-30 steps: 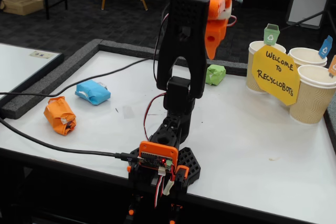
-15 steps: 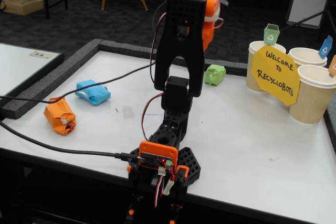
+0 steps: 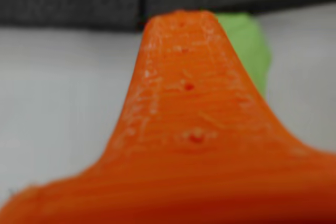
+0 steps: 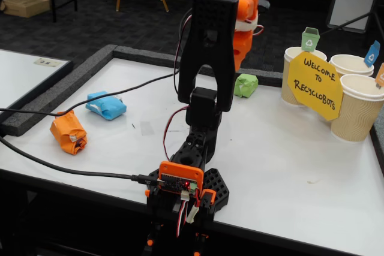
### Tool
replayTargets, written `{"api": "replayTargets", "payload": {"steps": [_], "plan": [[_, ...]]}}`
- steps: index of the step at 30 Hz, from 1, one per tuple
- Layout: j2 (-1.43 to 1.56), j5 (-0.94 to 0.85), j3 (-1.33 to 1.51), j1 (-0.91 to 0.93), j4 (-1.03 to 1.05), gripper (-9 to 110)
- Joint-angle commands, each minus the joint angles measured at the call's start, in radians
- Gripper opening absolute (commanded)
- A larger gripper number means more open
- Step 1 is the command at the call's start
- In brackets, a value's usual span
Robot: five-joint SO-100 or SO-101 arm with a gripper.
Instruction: Sort rubbish by color.
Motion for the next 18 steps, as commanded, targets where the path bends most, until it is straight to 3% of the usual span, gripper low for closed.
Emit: {"api": "replayTargets", "payload": {"steps": [1,18], "plan": [[0.005,-0.021,-0.034,0.02,-0.057,25],[-0.232,-0.021,-0.101,0.032,-0.143,25]]}}
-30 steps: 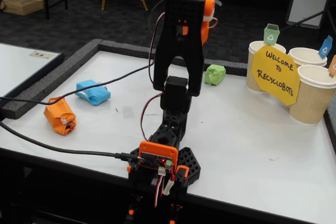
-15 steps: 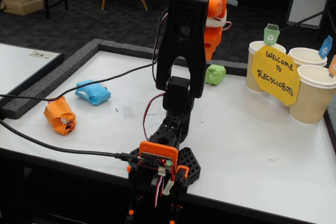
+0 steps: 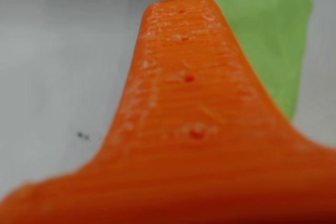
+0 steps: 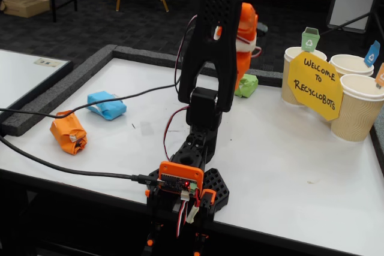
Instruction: Sort rubbish by color.
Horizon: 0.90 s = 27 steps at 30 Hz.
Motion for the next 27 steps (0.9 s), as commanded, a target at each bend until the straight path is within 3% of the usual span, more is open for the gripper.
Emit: {"api": "replayTargets", "payload": {"steps": [1,9,27], "plan": [[0.009,-0.021,-0.106,0.032,-0.046,25],[-0.044,-0.021,-0.121,0.066,-0.133,24],[-0.066,-0.023,-0.123,0.166,-0.236,9]]}}
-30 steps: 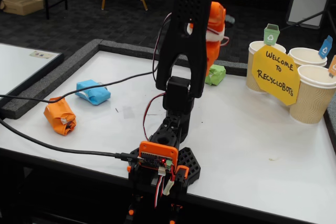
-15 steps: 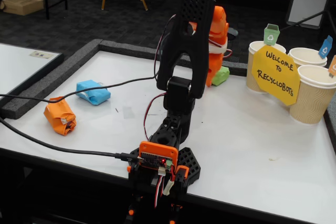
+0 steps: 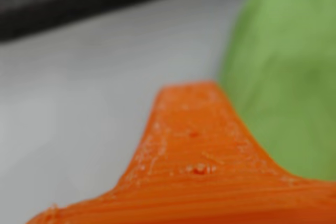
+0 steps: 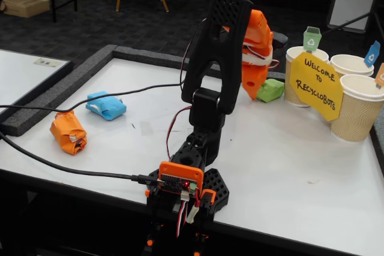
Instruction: Sort rubbish by color.
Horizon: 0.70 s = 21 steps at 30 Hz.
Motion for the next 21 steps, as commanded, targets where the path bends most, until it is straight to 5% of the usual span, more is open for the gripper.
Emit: {"api": "replayTargets", "payload": {"steps": [1,21], "plan": [[0.034,-0.023,-0.104,0.029,-0.023,9],[0.114,-0.023,-0.186,-0.051,0.112,23]]}}
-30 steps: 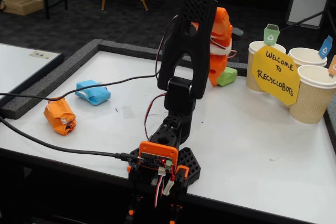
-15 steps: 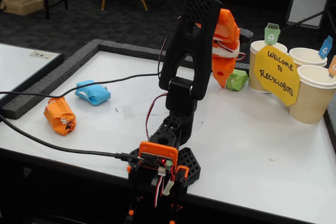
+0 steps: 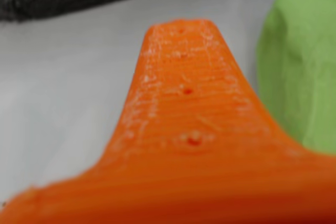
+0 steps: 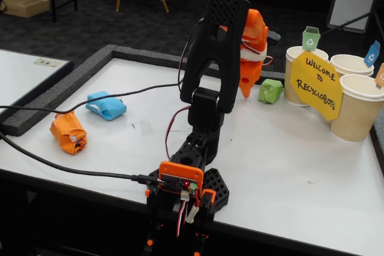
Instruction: Sort rubbish by color.
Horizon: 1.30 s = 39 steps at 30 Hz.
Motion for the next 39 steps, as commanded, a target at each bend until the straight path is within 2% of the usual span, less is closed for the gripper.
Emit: {"api": "replayTargets", "payload": {"steps": [1,22,28,39], "plan": [[0.118,-0.017,-0.133,0.008,-0.005,23],[0.147,-0.017,-0.163,0.158,0.026,23],[0.146,-0.017,-0.08,0.164,-0.02,13],[0.146,-0.017,0.011,0.164,-0.071,9]]}}
